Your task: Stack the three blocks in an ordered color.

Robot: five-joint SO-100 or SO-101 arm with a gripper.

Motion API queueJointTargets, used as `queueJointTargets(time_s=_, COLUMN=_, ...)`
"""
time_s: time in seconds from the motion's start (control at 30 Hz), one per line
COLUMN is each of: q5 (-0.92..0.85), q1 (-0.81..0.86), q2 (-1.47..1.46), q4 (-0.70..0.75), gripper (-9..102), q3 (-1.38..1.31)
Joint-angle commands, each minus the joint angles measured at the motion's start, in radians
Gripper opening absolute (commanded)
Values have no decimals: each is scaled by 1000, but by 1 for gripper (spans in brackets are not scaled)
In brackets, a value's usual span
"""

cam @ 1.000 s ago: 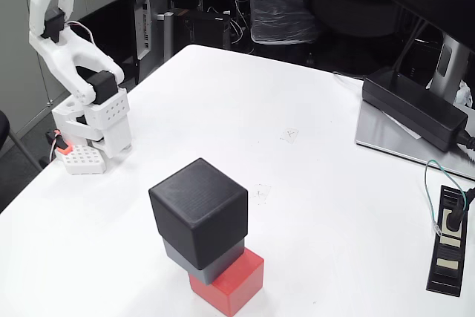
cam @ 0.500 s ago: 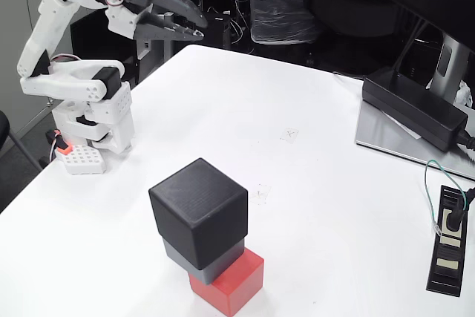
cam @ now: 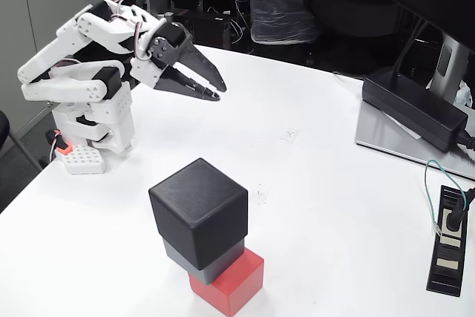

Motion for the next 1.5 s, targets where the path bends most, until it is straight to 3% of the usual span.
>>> queueJointTargets(time_s=0.0, q5=77, q1=3, q2=6, q4=-25, gripper=4, q3=37)
queueJointTargets(time_s=0.17, q5=221, q1=3, q2=6, q4=-21, gripper=4, q3=86)
queueJointTargets(time_s=0.5, q5=89, q1=3, q2=5, q4=-25, gripper=4, q3=164)
queueJointTargets(time_s=0.8, q5=86, q1=3, q2=6, q4=-29, gripper=4, q3=170)
queueJointTargets(time_s=1.2, q5=86, q1=8, q2=5, q4=-249, gripper=4, q3=233)
queueJointTargets(time_s=1.47, q5=84, q1=6, q2=5, q4=-278, gripper=4, q3=241)
